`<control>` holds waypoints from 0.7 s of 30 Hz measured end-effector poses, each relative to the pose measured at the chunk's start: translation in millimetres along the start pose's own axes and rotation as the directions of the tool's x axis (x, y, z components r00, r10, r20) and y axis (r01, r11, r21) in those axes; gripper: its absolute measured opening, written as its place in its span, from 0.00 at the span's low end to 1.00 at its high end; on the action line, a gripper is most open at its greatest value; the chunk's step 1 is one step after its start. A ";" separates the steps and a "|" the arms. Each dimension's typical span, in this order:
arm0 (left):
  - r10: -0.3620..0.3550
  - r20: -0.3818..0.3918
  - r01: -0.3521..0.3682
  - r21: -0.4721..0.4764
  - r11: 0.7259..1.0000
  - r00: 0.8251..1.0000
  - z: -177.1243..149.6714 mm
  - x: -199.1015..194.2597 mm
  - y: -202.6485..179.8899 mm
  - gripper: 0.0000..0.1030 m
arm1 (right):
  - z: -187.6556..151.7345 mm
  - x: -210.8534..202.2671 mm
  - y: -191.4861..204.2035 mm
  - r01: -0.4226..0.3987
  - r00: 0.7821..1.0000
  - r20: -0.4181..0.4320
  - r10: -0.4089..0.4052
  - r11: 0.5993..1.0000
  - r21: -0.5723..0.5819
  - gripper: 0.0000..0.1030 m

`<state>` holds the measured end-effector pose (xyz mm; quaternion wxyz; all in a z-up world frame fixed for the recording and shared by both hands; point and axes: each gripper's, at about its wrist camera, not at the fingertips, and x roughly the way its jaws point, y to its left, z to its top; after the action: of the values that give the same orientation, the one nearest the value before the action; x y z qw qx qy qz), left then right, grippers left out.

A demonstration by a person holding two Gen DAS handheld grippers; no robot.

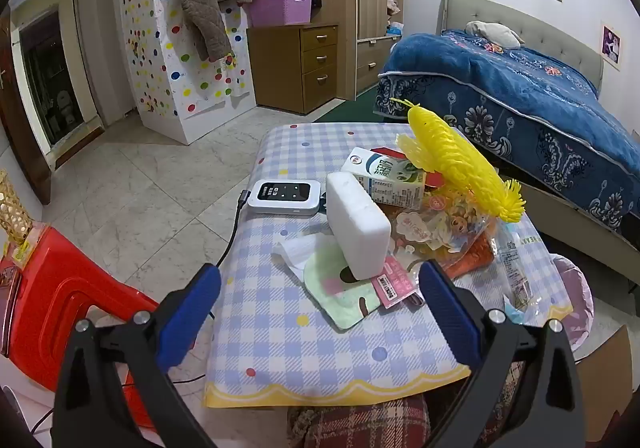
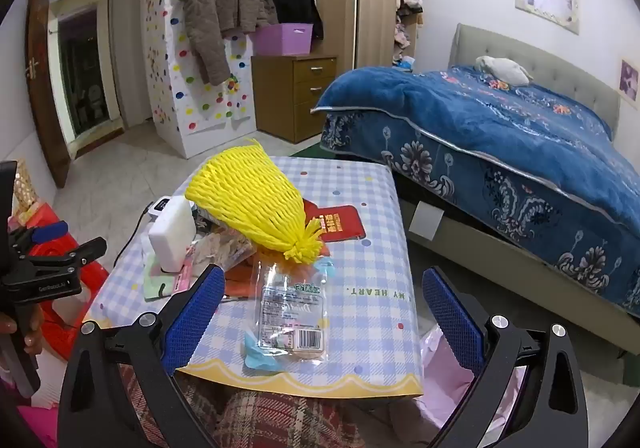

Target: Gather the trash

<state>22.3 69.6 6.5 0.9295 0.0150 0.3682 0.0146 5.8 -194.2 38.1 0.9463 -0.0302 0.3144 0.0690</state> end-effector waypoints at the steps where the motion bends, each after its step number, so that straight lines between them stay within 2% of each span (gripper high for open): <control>1: 0.000 0.000 0.000 0.000 1.000 1.000 -0.1 0.0 0.0 0.94 | -0.2 0.3 -0.4 0.001 1.000 0.000 -0.001 1.000 0.000 0.95; 21: 0.006 -0.004 -0.006 0.003 1.000 1.000 -4.4 0.2 0.2 0.94 | -0.8 0.9 -1.2 -0.006 1.000 -0.006 0.006 1.000 0.004 0.95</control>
<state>19.5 69.9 3.2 0.9287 0.0173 0.3700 0.0168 6.2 -195.3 36.9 0.9453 -0.0274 0.3173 0.0710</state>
